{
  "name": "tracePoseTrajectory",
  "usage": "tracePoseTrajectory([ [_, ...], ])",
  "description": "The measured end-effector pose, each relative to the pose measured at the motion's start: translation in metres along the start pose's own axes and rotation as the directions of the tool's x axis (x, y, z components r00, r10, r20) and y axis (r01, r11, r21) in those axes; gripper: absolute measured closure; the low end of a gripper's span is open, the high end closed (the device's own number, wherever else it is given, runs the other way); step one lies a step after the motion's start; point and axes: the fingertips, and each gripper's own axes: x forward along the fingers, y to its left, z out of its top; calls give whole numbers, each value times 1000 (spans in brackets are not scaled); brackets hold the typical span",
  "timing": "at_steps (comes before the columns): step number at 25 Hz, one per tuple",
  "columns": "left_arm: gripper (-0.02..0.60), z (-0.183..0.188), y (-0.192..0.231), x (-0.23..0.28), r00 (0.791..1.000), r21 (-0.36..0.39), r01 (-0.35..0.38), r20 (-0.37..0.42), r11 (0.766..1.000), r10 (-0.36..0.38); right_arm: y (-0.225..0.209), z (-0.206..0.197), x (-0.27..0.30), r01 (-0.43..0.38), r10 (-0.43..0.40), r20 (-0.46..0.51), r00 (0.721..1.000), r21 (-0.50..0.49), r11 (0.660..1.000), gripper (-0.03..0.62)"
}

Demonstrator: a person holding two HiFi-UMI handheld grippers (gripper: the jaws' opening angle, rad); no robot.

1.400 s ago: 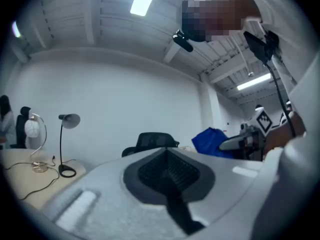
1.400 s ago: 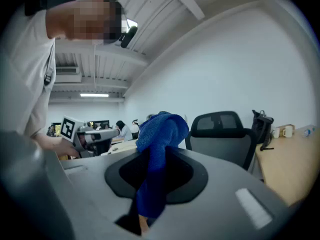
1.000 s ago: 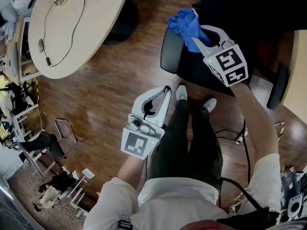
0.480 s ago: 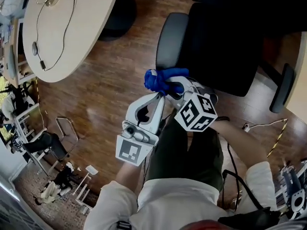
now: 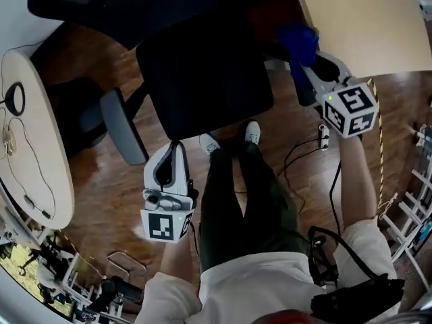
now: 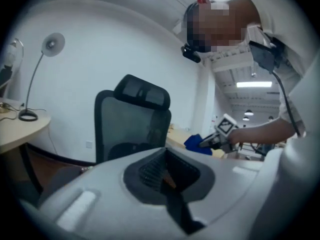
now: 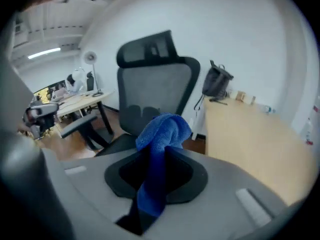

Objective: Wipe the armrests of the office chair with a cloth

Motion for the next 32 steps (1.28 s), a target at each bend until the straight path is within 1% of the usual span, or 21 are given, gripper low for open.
tracePoseTrajectory([
  [2, 580, 6, -27, 22, 999, -11, 53, 3, 999, -53, -52, -12, 28, 26, -22, -108, 994, 34, 999, 517],
  [4, 580, 13, -40, 33, 998, -23, 70, 6, 997, -69, -75, -26, 53, 35, -19, -207, 978, 78, 996, 517],
  [6, 581, 15, -43, 35, 998, -33, 69, 0, 997, -69, -65, -40, 60, 10, 22, -248, 969, 128, 992, 519],
  [7, 581, 16, -43, 34, 998, -34, 66, -2, 997, -66, -50, -46, 51, -14, 46, -253, 966, 127, 992, 519],
  [10, 581, 20, -37, 30, 999, -20, 48, 2, 999, -48, 1, -85, -12, -43, 66, -272, 960, 91, 995, 519],
  [12, 581, 19, -28, 24, 1000, -11, 26, 0, 1000, -26, 27, -117, -53, -21, 50, -250, 967, 118, 993, 519],
  [13, 581, 18, -23, 21, 1000, -9, 14, 0, 1000, -14, 39, -123, -67, -22, 48, -215, 975, 122, 992, 518],
  [14, 581, 17, -18, 19, 1000, -11, 1, 3, 1000, -1, 54, -117, -75, -51, 68, -159, 985, 109, 993, 517],
  [15, 581, 15, -13, 15, 1000, -15, -14, 8, 1000, 15, 73, -98, -77, -112, 118, -82, 990, 76, 991, 517],
  [16, 581, 15, -7, 10, 999, -21, -34, 16, 999, 34, 100, -70, -73, -196, 197, 1, 980, 30, 980, 517],
  [17, 580, 15, 0, 3, 998, -27, -58, 28, 998, 58, 132, -45, -62, -293, 293, 58, 954, -10, 956, 517],
  [18, 581, 17, 8, -5, 995, -33, -88, 41, 996, 89, 165, -29, -45, -390, 391, 73, 917, -28, 920, 517],
  [20, 581, 19, 23, -24, 984, -44, -163, 59, 986, 166, 226, -19, 10, -534, 534, 46, 845, -12, 846, 517],
  [21, 580, 20, 29, -35, 978, -46, -198, 61, 979, 201, 255, -17, 45, -572, 572, 45, 819, -5, 820, 517],
  [23, 581, 19, 39, -60, 965, -41, -254, 58, 966, 256, 309, -15, 116, -609, 611, 65, 789, -54, 792, 517],
  [25, 581, 12, 48, -90, 952, -18, -302, 48, 953, 302, 359, -26, 176, -620, 629, 52, 775, -130, 774, 517],
  [27, 581, -4, 57, -122, 942, 4, -334, 20, 943, 334, 408, -38, 210, -647, 656, 31, 754, -133, 751, 519],
  [28, 581, -10, 64, -135, 937, -5, -348, 9, 938, 348, 425, -37, 217, -656, 665, 40, 745, -136, 743, 519],
  [29, 581, -14, 71, -144, 931, -23, -364, 3, 931, 365, 434, -34, 225, -651, 662, 54, 747, -138, 746, 519],
  [30, 581, -17, 77, -150, 924, -39, -382, -5, 923, 382, 435, -35, 234, -637, 647, 58, 760, -130, 760, 518],
  [32, 581, -23, 81, -155, 914, -59, -405, -20, 912, 405, 426, -51, 265, -598, 601, 3, 799, -98, 795, 517],
])
